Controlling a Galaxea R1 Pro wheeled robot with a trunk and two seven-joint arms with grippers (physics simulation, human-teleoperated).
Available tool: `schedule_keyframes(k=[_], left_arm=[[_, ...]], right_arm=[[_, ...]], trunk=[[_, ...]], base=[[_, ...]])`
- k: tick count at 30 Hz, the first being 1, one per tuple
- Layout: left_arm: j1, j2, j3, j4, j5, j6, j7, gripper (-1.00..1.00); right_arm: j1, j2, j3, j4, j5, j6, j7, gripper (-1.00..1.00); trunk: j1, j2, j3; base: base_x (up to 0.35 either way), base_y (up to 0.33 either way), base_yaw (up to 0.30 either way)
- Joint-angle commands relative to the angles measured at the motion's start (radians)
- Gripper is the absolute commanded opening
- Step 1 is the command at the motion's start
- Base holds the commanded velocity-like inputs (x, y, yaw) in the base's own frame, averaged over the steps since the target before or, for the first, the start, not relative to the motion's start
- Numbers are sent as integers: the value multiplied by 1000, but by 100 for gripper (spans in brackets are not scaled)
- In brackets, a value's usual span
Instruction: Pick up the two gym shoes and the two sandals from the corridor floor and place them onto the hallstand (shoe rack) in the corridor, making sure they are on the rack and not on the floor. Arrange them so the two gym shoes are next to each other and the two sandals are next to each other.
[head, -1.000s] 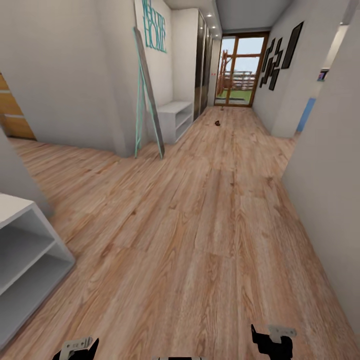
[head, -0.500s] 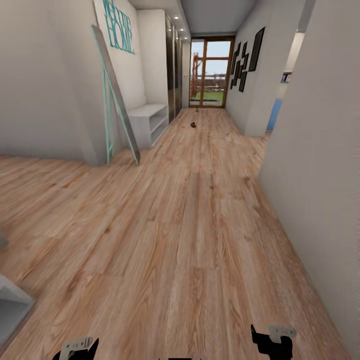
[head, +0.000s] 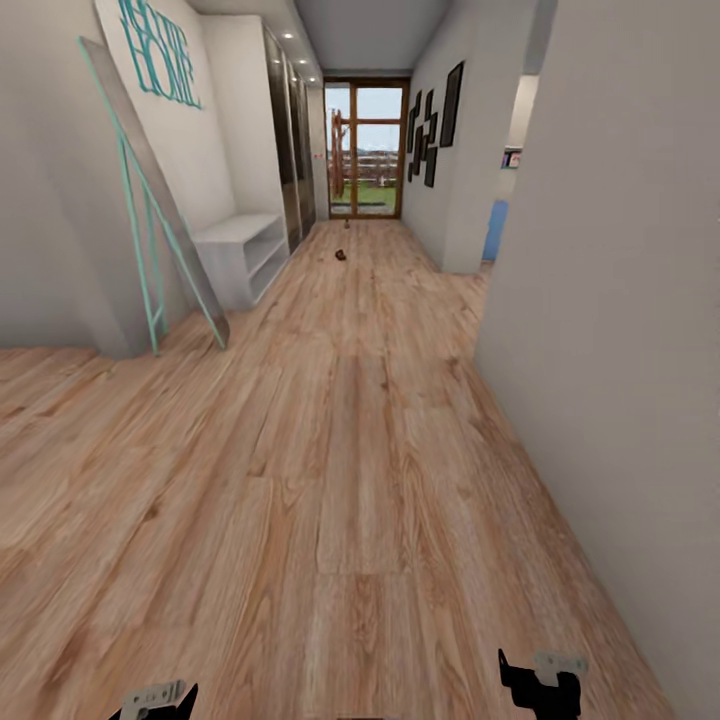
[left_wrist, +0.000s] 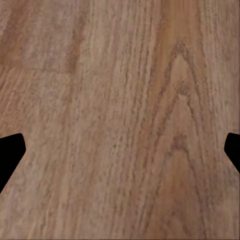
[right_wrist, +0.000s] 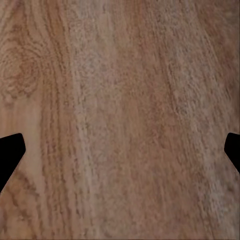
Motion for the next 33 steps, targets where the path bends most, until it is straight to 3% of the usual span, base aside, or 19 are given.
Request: schedule_keyframes(k=[1,33], left_arm=[[-1,-1,9,1,-10,-4,-5,100],[-1,-2,9,6,-11,-4,-3,100]], right_arm=[[-1,0,-6,1,1,-4,2,100],[1,0,-5,3,9,-2,3,100]], trunk=[[0,0,0],[0,0,1]], base=[[329,0,-144],[329,0,-15]])
